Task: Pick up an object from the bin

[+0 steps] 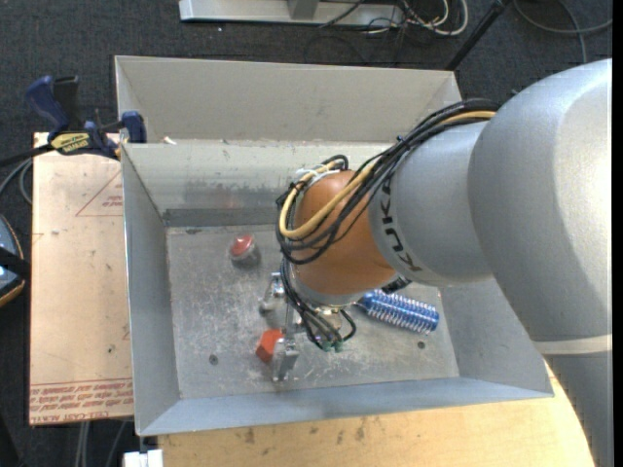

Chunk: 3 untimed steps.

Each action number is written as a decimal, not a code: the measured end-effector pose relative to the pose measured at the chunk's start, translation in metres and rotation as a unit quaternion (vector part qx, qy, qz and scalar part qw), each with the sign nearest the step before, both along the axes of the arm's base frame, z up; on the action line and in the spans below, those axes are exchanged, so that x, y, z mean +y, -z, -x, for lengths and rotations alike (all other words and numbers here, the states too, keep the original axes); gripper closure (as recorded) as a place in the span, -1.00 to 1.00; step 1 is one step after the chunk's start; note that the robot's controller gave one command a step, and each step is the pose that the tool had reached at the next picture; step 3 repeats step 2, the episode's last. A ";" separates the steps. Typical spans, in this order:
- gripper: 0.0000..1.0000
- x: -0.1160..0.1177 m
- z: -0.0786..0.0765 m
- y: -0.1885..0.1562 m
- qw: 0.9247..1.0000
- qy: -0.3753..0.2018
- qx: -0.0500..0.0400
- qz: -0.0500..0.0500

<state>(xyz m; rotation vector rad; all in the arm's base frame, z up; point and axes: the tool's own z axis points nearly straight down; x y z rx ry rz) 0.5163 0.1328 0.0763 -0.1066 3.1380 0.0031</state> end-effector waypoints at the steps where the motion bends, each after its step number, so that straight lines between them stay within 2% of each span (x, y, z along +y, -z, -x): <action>1: 1.00 0.001 -0.003 -0.003 1.000 0.000 -0.005 -0.002; 2: 1.00 0.002 -0.006 -0.080 1.000 0.001 -0.004 -0.001; 3: 1.00 0.002 -0.006 -0.080 1.000 0.001 -0.004 -0.001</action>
Offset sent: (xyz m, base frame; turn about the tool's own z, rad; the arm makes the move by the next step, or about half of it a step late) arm 0.0000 0.0000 0.0000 0.0000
